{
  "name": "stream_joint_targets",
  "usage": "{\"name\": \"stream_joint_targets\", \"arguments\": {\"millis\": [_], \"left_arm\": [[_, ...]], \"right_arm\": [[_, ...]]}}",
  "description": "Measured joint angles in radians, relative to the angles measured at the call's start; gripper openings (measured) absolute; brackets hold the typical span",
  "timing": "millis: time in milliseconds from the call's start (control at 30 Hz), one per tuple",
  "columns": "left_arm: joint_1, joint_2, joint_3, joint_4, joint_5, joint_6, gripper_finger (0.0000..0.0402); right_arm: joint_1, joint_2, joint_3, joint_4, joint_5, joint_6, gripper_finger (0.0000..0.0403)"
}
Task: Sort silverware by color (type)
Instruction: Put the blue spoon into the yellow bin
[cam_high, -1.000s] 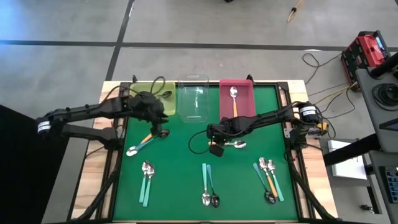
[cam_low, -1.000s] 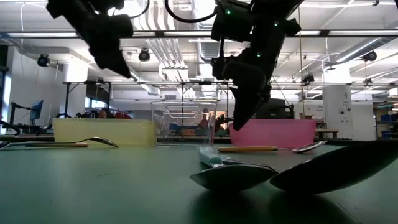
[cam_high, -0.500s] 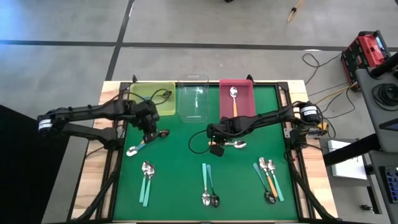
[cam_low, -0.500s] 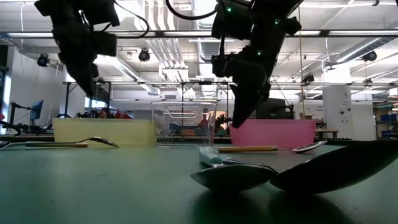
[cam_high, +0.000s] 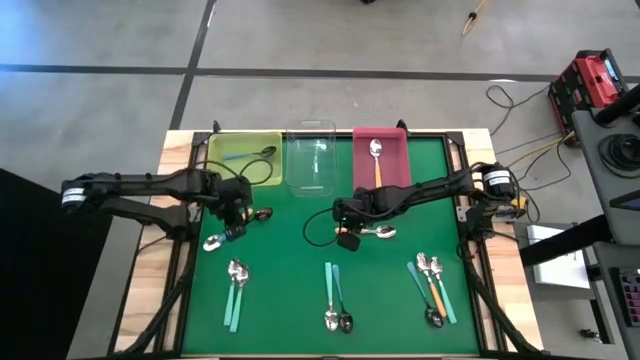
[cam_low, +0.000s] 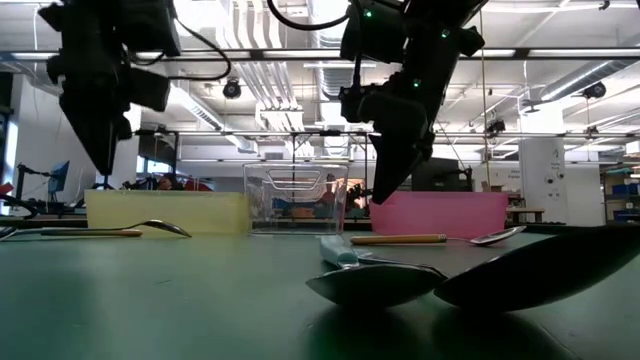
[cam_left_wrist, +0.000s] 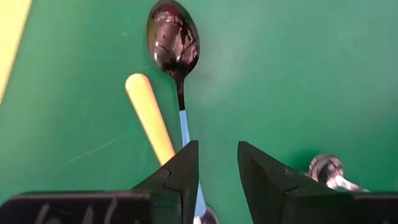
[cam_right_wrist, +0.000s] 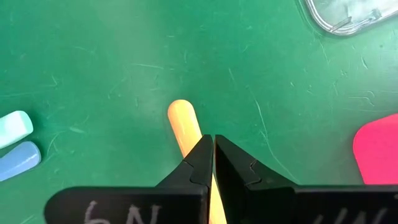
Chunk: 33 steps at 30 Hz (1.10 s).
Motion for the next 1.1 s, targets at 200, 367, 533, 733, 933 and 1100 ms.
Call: {"name": "stream_joint_targets", "arguments": {"millis": [200, 367, 533, 733, 933, 1100], "left_arm": [[0.000, 0.030, -0.070, 0.065, -0.020, -0.059, 0.0094], [-0.004, 0.079, -0.072, 0.096, -0.071, -0.100, 0.0094], [-0.032, 0.139, -0.072, 0.148, -0.079, -0.099, 0.0094], [-0.045, 0.189, -0.072, 0.174, -0.106, -0.111, 0.0094], [-0.045, 0.208, -0.072, 0.196, -0.136, -0.107, 0.0094], [-0.045, 0.234, -0.072, 0.214, -0.167, -0.101, 0.0094]], "right_arm": [[0.000, 0.000, 0.000, 0.001, 0.000, -0.001, 0.0009], [0.000, 0.000, 0.000, 0.009, 0.000, -0.002, 0.0009], [0.000, 0.000, 0.000, 0.016, 0.000, -0.002, 0.0009], [0.000, 0.000, 0.000, 0.016, 0.000, -0.003, 0.0009], [0.000, 0.000, 0.000, 0.016, 0.000, -0.002, 0.0009], [0.000, 0.000, 0.000, 0.018, 0.000, -0.002, 0.0009]]}}
